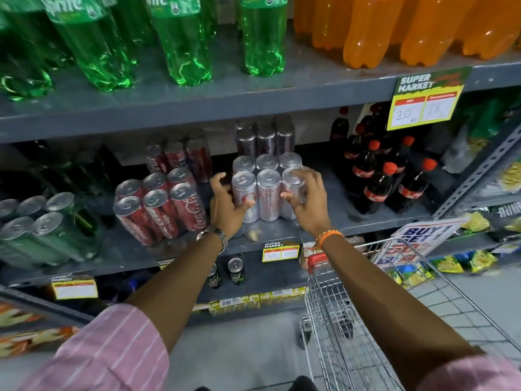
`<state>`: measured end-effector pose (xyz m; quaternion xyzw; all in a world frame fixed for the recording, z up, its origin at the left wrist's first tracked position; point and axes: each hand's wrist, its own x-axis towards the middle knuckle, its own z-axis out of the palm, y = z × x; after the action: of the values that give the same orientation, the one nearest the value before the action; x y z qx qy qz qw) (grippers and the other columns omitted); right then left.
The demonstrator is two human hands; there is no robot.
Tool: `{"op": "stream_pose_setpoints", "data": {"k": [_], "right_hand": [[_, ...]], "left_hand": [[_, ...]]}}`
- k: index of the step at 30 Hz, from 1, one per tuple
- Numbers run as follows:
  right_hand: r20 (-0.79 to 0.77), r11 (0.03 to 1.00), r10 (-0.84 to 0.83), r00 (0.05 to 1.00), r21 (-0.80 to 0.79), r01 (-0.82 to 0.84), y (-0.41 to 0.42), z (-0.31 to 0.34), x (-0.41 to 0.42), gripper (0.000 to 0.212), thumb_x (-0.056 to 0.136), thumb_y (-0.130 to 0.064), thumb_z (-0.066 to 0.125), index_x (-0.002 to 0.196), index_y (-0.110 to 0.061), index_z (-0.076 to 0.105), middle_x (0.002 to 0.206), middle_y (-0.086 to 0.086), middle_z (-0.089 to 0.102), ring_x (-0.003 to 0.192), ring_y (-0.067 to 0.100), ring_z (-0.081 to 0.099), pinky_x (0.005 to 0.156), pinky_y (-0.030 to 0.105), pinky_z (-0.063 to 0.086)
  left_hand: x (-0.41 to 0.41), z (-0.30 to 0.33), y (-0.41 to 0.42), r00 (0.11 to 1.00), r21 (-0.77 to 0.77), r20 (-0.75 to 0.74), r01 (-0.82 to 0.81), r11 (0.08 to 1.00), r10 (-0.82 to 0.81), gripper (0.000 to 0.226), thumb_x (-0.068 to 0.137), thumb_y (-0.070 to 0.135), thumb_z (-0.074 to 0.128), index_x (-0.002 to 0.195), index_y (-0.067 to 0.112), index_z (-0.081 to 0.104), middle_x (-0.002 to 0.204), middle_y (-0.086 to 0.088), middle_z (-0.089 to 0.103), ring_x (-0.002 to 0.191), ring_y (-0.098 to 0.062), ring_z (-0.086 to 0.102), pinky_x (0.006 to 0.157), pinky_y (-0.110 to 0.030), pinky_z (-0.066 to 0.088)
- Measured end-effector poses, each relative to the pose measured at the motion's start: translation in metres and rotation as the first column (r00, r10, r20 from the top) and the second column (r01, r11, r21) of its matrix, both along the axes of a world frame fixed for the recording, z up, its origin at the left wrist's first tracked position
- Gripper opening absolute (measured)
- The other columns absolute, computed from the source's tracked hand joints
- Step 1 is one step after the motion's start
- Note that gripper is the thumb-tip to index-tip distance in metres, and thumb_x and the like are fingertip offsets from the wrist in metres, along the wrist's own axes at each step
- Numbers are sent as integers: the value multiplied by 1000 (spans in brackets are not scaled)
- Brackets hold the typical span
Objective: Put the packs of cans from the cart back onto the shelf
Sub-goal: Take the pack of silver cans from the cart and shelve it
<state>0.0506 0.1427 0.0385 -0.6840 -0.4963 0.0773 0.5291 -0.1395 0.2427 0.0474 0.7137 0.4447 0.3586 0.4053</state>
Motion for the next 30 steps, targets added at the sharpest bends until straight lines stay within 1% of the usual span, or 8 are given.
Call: {"op": "stream_pose_setpoints", "data": {"k": [3,5,7,11,15,18,22,30], "right_hand": [[-246,996,-82,966,9,87,-5,2,-4,58,81,-40,79,129,-23,50,126,0,61,113,14,63,96,29,52],[-375,990,-137,917,-63,123,-7,6,-7,49,89,-48,67,127,-20,52,113,-6,65,104,9,64,95,29,52],[-419,985,-132,898,-160,70,-7,11,-9,41,95,-53,56,119,-19,55,103,-11,64,93,3,62,84,23,50],[-404,970,-102,909,-243,1,-6,16,-11,41,99,-54,45,106,-15,54,96,-5,63,83,5,57,69,20,42],[-424,960,-76,903,-275,-48,-7,19,2,34,100,-50,44,108,-21,59,108,-1,67,100,17,61,91,33,46],[-423,954,-65,904,-292,-68,-8,21,13,22,101,-46,45,88,-30,54,88,-9,59,89,14,56,99,44,45],[-404,945,-88,911,-323,-52,-19,22,9,42,99,-53,44,117,-18,58,116,0,66,115,23,61,105,42,46],[-406,944,-120,906,-330,-23,-28,31,4,44,104,-46,39,130,-12,53,129,8,64,122,26,58,108,43,44]], "left_hand": [[-1,2,2,999,-182,7,-42,982,44,63,79,52,69,125,15,48,107,7,66,106,-22,67,82,-26,52],[0,4,3,999,-281,22,-30,959,38,70,78,73,48,115,16,60,111,2,70,112,-25,64,93,-37,52],[2,3,2,999,-330,40,-7,944,21,79,76,78,38,119,15,63,122,-7,68,116,-27,62,104,-48,47],[6,5,-2,998,-370,45,-14,929,33,82,73,78,38,121,17,65,125,-8,67,117,-28,62,105,-50,47],[5,9,-14,1000,-354,-2,-27,935,28,80,73,80,39,109,14,68,116,-11,71,111,-31,65,100,-50,50],[7,10,-22,1000,-338,-10,-19,941,17,80,71,79,41,101,10,69,112,-15,71,110,-34,65,99,-48,51],[8,16,-22,999,-348,-29,2,938,-13,79,78,75,40,115,10,67,119,-14,69,115,-33,63,103,-49,48],[7,21,-36,993,-291,-117,-16,956,-19,79,78,77,35,108,12,69,109,-11,72,105,-30,66,97,-45,51]]}}
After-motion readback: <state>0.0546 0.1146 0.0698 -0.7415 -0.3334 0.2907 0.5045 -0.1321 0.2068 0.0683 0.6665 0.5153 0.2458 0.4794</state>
